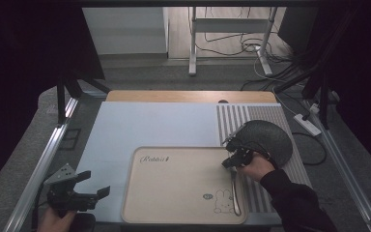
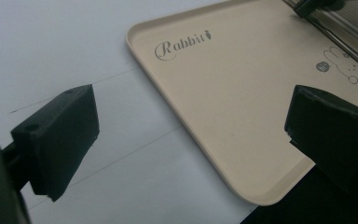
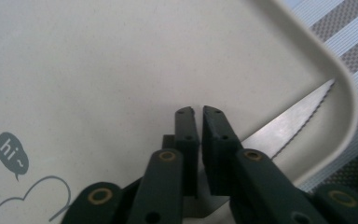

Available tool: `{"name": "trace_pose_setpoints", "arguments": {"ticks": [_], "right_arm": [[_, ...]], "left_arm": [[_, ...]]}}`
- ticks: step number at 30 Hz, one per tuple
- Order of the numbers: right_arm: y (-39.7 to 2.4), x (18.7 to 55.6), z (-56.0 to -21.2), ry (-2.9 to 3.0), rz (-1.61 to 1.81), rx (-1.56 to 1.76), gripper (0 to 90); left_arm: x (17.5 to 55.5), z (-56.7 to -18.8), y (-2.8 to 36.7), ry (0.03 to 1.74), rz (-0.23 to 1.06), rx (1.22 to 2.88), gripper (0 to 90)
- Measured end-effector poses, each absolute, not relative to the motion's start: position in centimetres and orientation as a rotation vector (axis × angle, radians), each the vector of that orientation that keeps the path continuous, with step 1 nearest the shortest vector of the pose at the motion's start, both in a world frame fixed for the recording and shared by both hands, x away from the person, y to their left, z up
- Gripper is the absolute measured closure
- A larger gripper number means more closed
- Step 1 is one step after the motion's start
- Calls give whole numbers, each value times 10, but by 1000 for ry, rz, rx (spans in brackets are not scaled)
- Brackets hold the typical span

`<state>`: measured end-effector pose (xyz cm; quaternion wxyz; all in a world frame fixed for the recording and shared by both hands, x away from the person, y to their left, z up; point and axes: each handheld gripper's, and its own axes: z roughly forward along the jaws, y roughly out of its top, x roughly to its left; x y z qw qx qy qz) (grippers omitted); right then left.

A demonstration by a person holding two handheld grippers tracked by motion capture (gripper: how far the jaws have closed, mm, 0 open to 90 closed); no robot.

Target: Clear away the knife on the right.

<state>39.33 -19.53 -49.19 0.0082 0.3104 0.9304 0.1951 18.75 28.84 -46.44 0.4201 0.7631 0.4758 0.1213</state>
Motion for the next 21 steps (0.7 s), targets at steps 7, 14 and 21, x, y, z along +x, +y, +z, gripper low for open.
{"name": "trace_pose_setpoints", "arguments": {"ticks": [7, 14, 21], "right_arm": [[-192, 390, -486, 2870, 637, 967, 699], [-189, 388, -484, 2856, 645, 967, 567], [-187, 385, -481, 2858, 665, 973, 397]], "left_arm": [[187, -464, 288, 1193, 305, 1914, 39], [187, -464, 288, 1194, 305, 1914, 39], [187, -464, 288, 1193, 306, 1915, 39]]}}
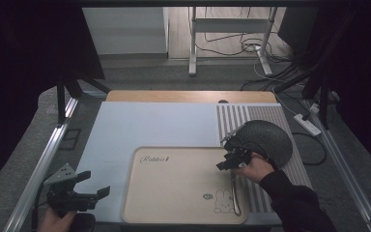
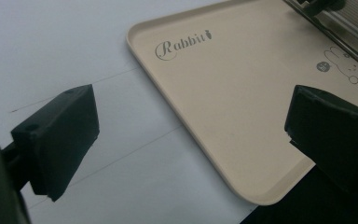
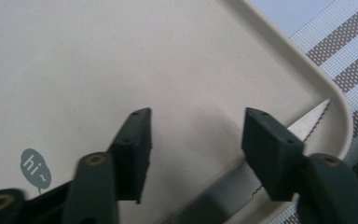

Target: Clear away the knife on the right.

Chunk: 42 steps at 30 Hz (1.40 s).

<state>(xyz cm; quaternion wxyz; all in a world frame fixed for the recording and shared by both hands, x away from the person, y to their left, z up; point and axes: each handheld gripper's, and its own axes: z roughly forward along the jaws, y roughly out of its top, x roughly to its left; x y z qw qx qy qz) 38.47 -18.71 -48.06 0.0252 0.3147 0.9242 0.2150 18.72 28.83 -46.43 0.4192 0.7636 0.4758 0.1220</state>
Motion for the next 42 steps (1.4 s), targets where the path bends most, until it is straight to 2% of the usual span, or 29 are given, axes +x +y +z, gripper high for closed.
{"name": "trace_pose_setpoints", "arguments": {"ticks": [6, 16, 30, 32, 42], "right_arm": [[-189, 382, -477, 2811, 691, 958, 257], [-196, 378, -471, 2789, 741, 954, 131], [-205, 366, -460, 2684, 842, 936, 67], [-207, 364, -458, 2677, 856, 927, 19], [-217, 353, -449, 2597, 910, 938, 2]], "left_arm": [[187, -464, 288, 1193, 307, 1915, 39], [187, -464, 288, 1193, 307, 1916, 39], [187, -464, 288, 1194, 307, 1916, 39], [187, -464, 288, 1195, 306, 1915, 39], [187, -464, 288, 1195, 307, 1915, 39]]}}
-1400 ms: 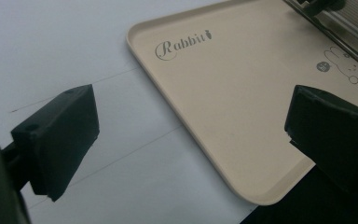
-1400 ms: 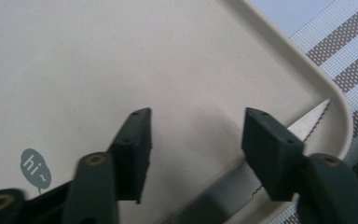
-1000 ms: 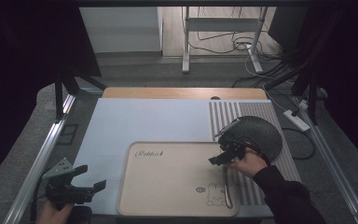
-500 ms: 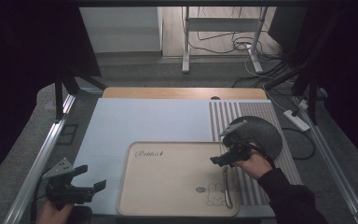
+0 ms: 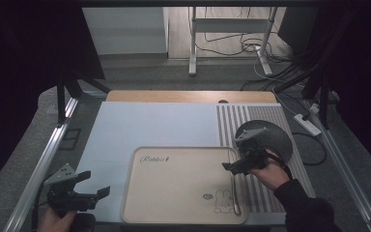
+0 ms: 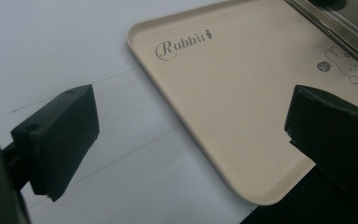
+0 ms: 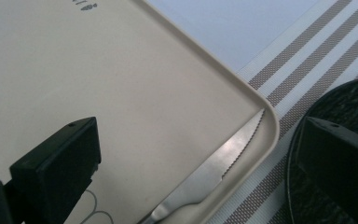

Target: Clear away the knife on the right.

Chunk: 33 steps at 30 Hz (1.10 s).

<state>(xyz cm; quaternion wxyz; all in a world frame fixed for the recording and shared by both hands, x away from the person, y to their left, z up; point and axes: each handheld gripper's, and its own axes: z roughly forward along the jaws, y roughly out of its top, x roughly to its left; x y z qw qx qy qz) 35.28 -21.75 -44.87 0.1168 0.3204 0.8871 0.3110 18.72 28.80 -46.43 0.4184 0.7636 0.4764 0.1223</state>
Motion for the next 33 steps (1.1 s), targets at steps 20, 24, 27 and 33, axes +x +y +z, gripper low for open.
{"name": "trace_pose_setpoints", "arguments": {"ticks": [20, 24, 27, 33], "right_arm": [[-240, 338, -446, 2505, 939, 994, 0], [-243, 335, -446, 2498, 941, 1011, 0], [-248, 333, -446, 2489, 946, 1023, 0], [-253, 329, -446, 2483, 948, 1043, 0]], "left_arm": [[187, -464, 288, 1196, 305, 1912, 39], [187, -464, 288, 1196, 305, 1913, 39], [187, -464, 288, 1197, 305, 1913, 39], [187, -464, 288, 1197, 305, 1912, 39]]}}
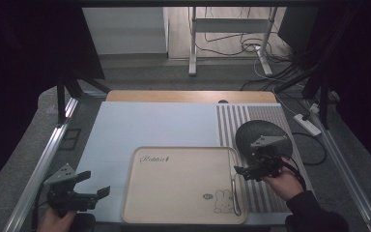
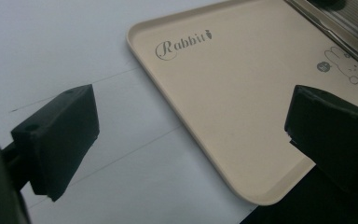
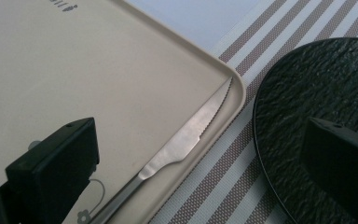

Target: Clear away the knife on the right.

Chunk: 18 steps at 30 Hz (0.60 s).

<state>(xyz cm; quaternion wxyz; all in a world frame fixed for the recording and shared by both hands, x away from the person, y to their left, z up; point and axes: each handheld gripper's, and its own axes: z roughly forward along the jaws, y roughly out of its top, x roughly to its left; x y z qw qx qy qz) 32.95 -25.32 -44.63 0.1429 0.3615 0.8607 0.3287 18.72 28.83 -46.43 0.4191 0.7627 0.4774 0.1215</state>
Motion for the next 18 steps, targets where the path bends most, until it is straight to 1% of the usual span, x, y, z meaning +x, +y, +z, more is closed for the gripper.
{"name": "trace_pose_setpoints", "arguments": {"ticks": [18], "right_arm": [[-277, 316, -445, 2429, 959, 1112, 0]], "left_arm": [[187, -464, 288, 1199, 303, 1912, 39]]}}
